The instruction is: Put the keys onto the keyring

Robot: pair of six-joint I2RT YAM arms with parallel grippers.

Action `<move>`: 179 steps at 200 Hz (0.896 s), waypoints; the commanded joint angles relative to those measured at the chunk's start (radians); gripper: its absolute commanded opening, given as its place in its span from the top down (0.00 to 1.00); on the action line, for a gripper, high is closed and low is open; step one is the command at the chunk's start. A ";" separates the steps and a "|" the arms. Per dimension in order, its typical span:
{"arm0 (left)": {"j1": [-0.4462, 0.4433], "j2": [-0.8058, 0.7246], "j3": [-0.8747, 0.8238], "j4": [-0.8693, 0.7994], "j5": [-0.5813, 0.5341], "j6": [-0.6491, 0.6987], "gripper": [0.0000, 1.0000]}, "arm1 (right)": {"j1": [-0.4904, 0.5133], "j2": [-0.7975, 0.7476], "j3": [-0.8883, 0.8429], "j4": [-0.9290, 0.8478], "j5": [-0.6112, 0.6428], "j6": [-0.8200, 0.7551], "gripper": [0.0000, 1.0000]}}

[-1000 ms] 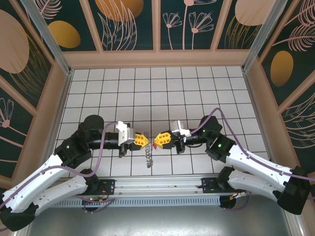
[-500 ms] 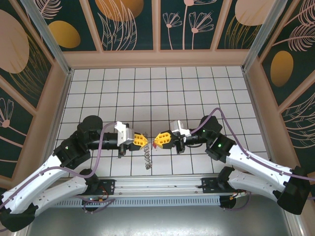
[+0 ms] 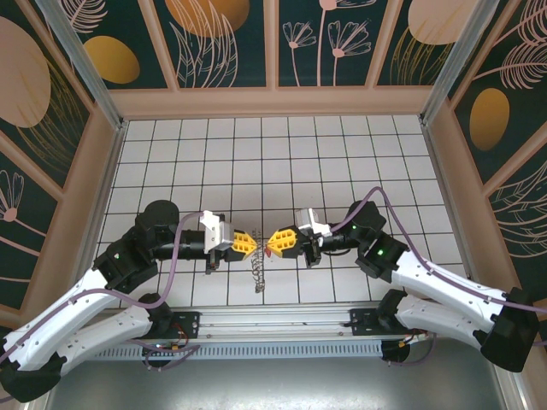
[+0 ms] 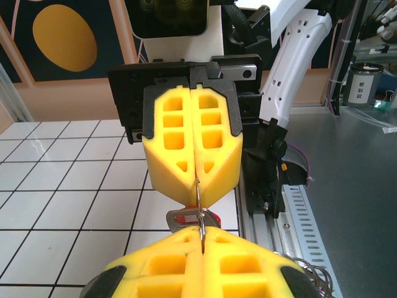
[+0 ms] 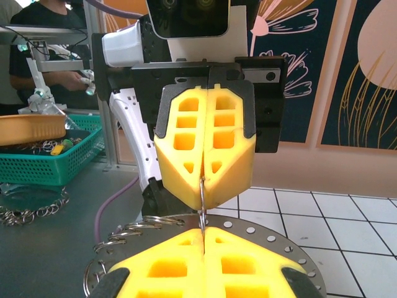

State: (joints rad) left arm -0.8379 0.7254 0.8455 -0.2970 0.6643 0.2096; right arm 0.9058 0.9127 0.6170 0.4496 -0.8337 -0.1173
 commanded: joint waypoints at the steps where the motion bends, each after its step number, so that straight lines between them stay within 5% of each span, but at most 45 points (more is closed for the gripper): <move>1: -0.002 -0.004 0.028 0.024 -0.001 0.014 1.00 | 0.005 0.013 -0.010 0.063 -0.021 0.020 1.00; 98: -0.003 -0.004 0.026 0.029 -0.002 0.011 1.00 | 0.024 0.022 -0.008 0.058 -0.030 0.003 1.00; 179: -0.002 -0.007 0.021 0.047 -0.001 -0.003 1.00 | 0.129 -0.047 -0.055 0.008 0.164 -0.190 1.00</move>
State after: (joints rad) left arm -0.8391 0.7254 0.8455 -0.2974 0.6735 0.2089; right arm 0.9955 0.8997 0.5892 0.4526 -0.7212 -0.2230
